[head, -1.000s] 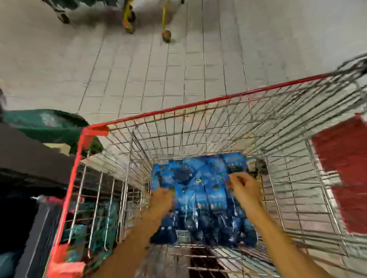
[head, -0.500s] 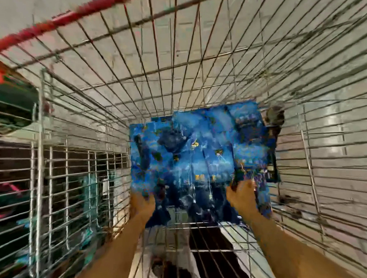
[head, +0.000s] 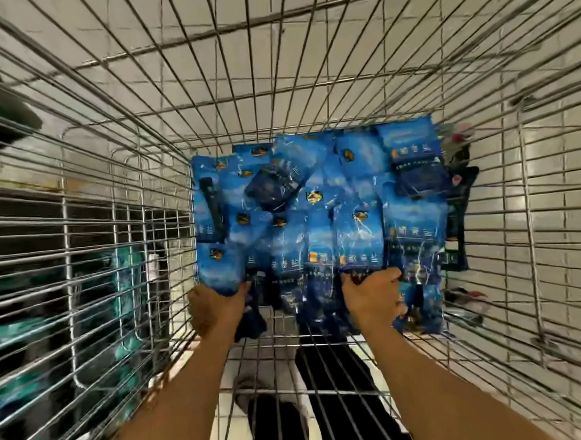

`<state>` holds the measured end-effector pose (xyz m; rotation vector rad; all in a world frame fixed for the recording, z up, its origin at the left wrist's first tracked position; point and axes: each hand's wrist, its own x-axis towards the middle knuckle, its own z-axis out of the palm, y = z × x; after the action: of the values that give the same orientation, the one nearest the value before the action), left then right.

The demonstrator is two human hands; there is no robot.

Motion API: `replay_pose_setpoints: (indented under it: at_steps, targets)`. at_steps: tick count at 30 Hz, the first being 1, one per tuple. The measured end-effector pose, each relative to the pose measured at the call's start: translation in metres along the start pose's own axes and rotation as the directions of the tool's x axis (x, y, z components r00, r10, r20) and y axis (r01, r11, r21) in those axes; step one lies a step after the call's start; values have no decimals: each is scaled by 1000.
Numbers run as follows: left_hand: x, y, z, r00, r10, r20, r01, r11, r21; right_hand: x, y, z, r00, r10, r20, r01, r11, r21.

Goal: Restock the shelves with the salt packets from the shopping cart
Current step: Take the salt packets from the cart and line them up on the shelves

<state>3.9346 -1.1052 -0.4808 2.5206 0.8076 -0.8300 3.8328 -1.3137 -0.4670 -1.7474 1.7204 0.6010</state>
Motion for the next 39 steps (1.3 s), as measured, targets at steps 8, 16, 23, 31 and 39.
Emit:
replay_pose_setpoints:
  at_steps: [8, 16, 23, 31, 39]
  targets:
    - [9, -8, 0, 997, 7, 78, -2, 999, -53, 27, 15, -4, 960, -36, 278, -75, 922, 380]
    - [-13, -4, 10, 992, 72, 107, -66, 996, -62, 13, 30, -9, 933, -159, 324, -54, 827, 560]
    - [-30, 11, -5, 951, 99, 292, 8, 939, -343, -6, 30, -34, 871, -219, 440, -105, 791, 603]
    - [-86, 75, -91, 842, 106, 530, 227, 820, -525, -72, -17, -106, 853, -334, 401, -3, 766, 643]
    - [-171, 106, -211, 641, 342, 687, 279, 730, -624, -156, -64, -202, 824, -518, 228, 223, 667, 711]
